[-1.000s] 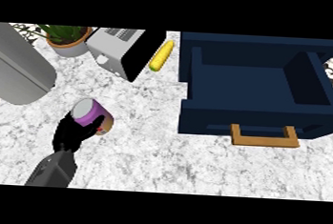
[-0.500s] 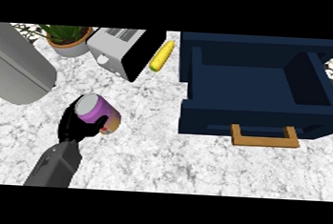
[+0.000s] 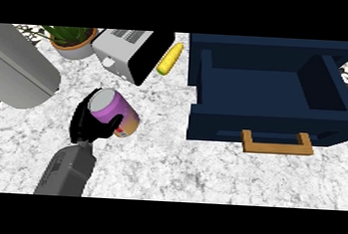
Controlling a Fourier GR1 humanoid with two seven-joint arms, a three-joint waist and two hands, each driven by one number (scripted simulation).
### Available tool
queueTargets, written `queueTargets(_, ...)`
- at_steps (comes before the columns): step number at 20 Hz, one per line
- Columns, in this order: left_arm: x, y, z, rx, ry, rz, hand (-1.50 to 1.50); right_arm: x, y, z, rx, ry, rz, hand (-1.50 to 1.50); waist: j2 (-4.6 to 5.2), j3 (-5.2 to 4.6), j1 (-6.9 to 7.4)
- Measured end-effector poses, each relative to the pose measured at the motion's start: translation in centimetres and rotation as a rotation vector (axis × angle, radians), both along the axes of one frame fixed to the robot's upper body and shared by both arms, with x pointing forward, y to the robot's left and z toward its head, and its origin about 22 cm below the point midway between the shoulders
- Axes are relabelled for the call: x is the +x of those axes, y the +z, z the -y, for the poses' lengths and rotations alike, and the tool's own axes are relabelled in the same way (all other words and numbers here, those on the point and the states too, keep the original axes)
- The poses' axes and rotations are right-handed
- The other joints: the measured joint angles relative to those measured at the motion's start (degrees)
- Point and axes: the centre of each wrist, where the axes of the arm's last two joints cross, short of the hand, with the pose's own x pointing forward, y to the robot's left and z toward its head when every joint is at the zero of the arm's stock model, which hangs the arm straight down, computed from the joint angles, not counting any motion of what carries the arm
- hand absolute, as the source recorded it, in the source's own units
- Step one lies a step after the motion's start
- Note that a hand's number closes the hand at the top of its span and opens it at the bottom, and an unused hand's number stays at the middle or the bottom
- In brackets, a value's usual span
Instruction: Pick up the can, place it into the drawer and close the drawer
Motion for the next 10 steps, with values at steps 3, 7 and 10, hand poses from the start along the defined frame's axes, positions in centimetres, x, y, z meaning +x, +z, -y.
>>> queueTargets(3, 0.2, 2.1, 1.3, 0.021, -0.011, 0.042, 1.50, -0.1, 0.1, -0.2, 0.002, 0.002, -0.003, -1.50, -0.02, -0.02, 0.03)
queueTargets(7, 0.7, 5.8, 2.3, 0.055, -0.024, 0.073, 1.50, -0.7, 0.5, -0.3, 0.002, 0.000, -0.005, -1.50, -0.05, -0.01, -0.03)
queueTargets(10, 1.5, 8.4, 3.2, 0.077, -0.035, 0.087, 1.50, -0.5, 0.5, -0.4, 0.011, -0.002, 0.002, -1.50, -0.01, -0.02, -0.11)
